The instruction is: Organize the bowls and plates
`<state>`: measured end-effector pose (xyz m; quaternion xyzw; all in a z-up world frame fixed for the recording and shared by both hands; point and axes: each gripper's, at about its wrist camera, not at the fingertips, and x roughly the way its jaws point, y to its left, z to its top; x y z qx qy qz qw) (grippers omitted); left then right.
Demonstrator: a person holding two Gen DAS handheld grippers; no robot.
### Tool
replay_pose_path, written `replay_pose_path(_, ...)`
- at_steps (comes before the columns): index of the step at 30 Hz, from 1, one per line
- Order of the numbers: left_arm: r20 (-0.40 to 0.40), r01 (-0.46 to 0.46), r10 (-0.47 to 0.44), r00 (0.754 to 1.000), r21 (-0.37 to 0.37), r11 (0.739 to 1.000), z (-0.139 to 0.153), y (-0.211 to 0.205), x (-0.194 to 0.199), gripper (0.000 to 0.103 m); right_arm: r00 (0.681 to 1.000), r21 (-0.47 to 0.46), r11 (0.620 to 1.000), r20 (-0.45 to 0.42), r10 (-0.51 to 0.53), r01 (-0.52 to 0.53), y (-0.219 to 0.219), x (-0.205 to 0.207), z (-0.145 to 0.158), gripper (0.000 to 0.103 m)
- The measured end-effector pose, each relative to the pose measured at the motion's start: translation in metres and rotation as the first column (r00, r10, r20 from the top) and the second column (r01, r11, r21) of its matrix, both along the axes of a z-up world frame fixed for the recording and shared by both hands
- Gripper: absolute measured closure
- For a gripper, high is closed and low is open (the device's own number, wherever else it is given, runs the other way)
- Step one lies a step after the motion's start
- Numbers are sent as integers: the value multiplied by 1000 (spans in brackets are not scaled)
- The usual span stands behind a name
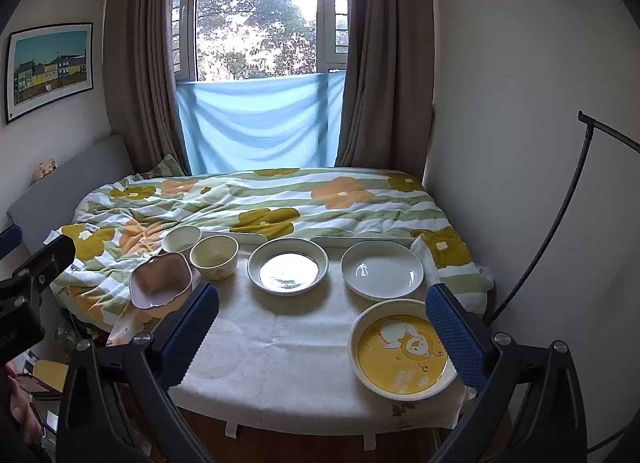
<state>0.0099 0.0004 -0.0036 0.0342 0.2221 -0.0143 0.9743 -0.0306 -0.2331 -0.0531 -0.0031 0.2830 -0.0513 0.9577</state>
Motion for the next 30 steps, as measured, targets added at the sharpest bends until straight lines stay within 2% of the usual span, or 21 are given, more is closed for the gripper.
replay_pose_path(12,8,-5,5,1000,-4,1000,2,1,-4,0,1000,-1,1000,5,9,-9,-2,0,1,0)
replay_pose_path(18,30,-17,17,999,18,1000,11,-1,1,0,1000,18,1000,-15,1,-1,-5,7,-2,0)
replay_pose_path(22,17,33,-34,999,48,998,14,-8,20,0,999,82,996,-41,-16,19,-20,11,-12,0)
replay_pose_path(25,-37,105,-103,994,54,993,6,-16,45,0,992,87,992,-97,-81,90,-34,10,-26,0)
replay_pose_path(27,-83,170,-167,983,42,984,-2,-25,61,0,983,95,987,-139,-117,130,-43,7,-35,0)
replay_pose_path(30,-160,288,-283,946,11,957,-22,-49,87,0,964,123,968,-186,-192,217,-64,1,-51,0)
